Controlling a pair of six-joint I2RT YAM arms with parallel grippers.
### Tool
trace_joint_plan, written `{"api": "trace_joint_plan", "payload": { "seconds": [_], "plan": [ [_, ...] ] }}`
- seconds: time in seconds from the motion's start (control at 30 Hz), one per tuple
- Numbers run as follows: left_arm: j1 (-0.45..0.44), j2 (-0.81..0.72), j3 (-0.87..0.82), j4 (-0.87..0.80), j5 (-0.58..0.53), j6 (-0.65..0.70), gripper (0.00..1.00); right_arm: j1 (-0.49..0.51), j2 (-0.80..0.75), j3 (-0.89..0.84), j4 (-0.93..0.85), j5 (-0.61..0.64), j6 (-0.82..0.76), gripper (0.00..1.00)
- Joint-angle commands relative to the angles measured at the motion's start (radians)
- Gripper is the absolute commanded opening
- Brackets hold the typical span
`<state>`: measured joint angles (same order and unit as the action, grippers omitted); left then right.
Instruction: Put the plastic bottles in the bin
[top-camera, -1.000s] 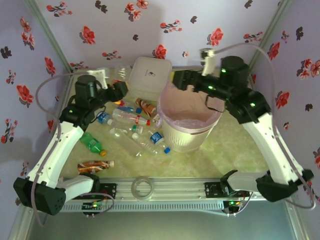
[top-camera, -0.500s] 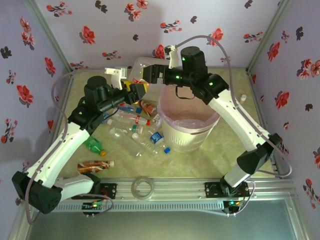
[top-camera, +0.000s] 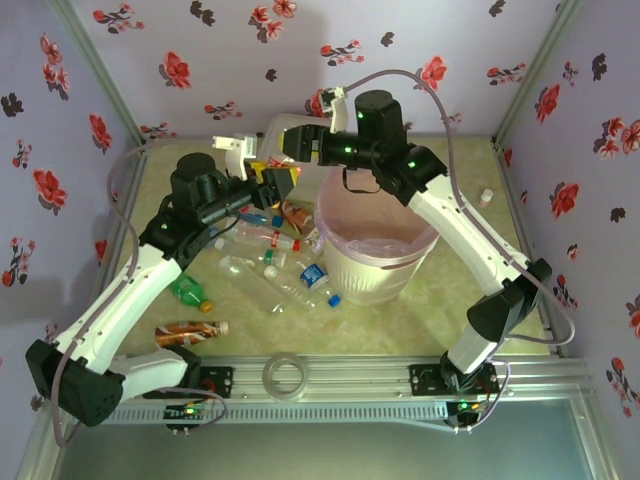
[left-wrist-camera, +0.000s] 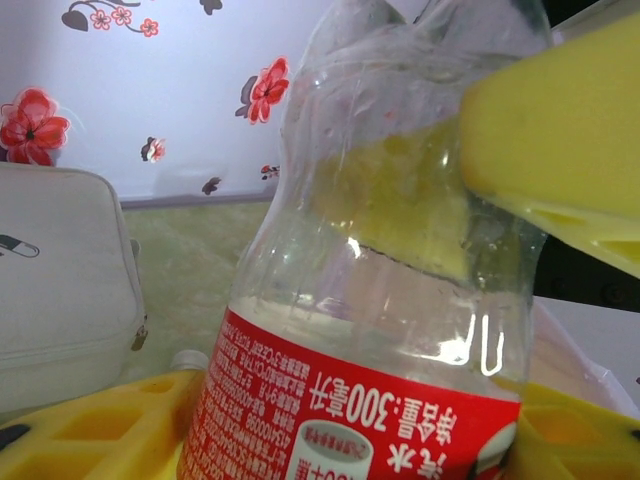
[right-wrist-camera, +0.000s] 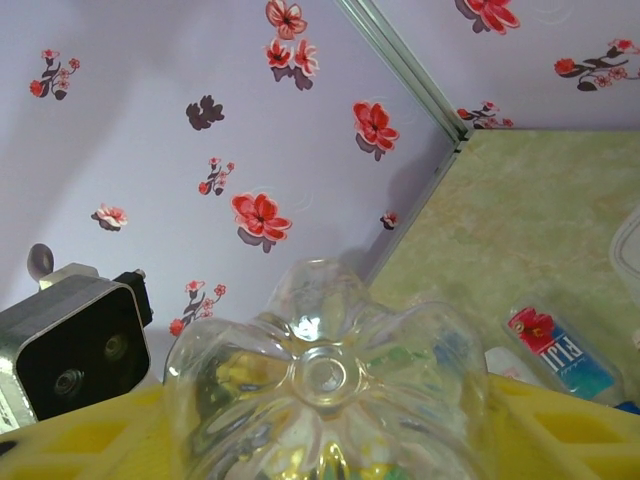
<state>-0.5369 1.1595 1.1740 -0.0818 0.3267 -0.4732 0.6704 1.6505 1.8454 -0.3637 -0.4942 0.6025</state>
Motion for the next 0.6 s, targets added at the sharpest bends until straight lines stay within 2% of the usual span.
{"api": "trace_joint_plan", "payload": {
  "seconds": [0.0,0.1,0.2,0.3,0.37,0.57],
  "plan": [
    [-0.008,-0.009,-0.014,0.037,0.02,-0.009,0.59,0.006,-0.007,0.021,0.049,0.006,-0.008,0.63],
    [-0.009,-0.014,-0.014,0.037,0.02,-0.008,0.64,0.006,-0.011,0.021,0.056,0.015,-0.014,0.61],
    [-0.008,-0.028,-0.012,0.016,0.003,-0.008,0.73,0.001,-0.017,0.026,0.058,0.028,-0.031,0.6],
    [-0.007,-0.082,-0.003,-0.093,-0.118,-0.021,0.98,-0.023,-0.027,0.057,0.047,0.039,-0.051,0.6],
    [-0.004,-0.137,-0.021,-0.164,-0.221,-0.033,1.0,-0.046,-0.027,0.108,0.007,0.041,-0.075,0.6],
    [0.041,-0.237,-0.088,-0.444,-0.402,-0.087,0.99,-0.102,-0.03,0.25,-0.18,0.076,-0.185,0.59]
  ]
}}
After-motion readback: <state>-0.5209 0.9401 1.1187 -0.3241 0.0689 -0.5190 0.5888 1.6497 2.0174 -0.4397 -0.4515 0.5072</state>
